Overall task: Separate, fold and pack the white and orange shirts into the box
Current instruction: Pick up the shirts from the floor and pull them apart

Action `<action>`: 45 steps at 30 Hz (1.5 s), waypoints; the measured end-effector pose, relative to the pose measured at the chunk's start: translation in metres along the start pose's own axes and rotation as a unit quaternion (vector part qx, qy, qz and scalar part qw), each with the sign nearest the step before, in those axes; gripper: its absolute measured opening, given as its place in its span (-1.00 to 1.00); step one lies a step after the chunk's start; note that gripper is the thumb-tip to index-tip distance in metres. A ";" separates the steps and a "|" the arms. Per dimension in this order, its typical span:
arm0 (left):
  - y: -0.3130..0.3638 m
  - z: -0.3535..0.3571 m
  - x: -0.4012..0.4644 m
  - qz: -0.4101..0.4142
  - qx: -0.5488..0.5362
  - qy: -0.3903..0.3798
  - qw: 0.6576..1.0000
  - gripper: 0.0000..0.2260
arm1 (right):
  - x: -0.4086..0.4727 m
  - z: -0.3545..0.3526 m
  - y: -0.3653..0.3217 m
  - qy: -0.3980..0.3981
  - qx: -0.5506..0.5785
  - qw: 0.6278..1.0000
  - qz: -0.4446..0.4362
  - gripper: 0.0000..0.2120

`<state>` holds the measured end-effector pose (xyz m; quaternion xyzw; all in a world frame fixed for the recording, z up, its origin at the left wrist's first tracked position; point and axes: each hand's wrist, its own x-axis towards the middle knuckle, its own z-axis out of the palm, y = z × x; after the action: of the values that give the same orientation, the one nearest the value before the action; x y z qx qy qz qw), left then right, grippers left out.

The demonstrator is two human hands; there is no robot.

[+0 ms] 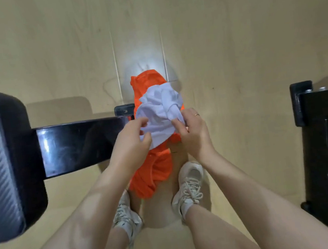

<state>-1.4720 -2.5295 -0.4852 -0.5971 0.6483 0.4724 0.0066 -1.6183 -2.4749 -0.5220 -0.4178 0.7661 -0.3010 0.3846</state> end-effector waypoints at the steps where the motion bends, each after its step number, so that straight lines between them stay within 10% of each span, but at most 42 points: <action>1: 0.012 -0.009 -0.014 0.007 0.001 -0.005 1.000 -0.65 | -0.013 -0.022 -0.022 -0.009 -0.001 1.000 -0.008 -0.65; 7: 0.114 -0.078 -0.102 0.179 -0.010 -0.031 0.983 -0.54 | -0.078 -0.134 -0.146 -0.125 -0.003 0.991 -0.042 -0.68; 15: 0.206 -0.173 -0.192 0.306 0.056 -0.014 0.950 -0.89 | -0.117 -0.262 -0.274 -0.187 -0.036 0.979 -0.080 -0.77; 37: 0.220 -0.320 -0.361 0.163 -0.045 0.091 0.981 -0.53 | -0.178 -0.262 -0.427 -0.199 0.032 0.973 -0.113 -0.83; 45: 0.180 -0.357 -0.398 0.094 0.036 -0.020 0.995 -0.73 | -0.216 -0.240 -0.438 -0.011 0.054 0.995 -0.082 -0.82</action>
<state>-1.2997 -2.4735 0.0490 -0.5232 0.7183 0.4585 -0.0036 -1.5649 -2.4589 0.0189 -0.4615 0.7072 -0.3680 0.3892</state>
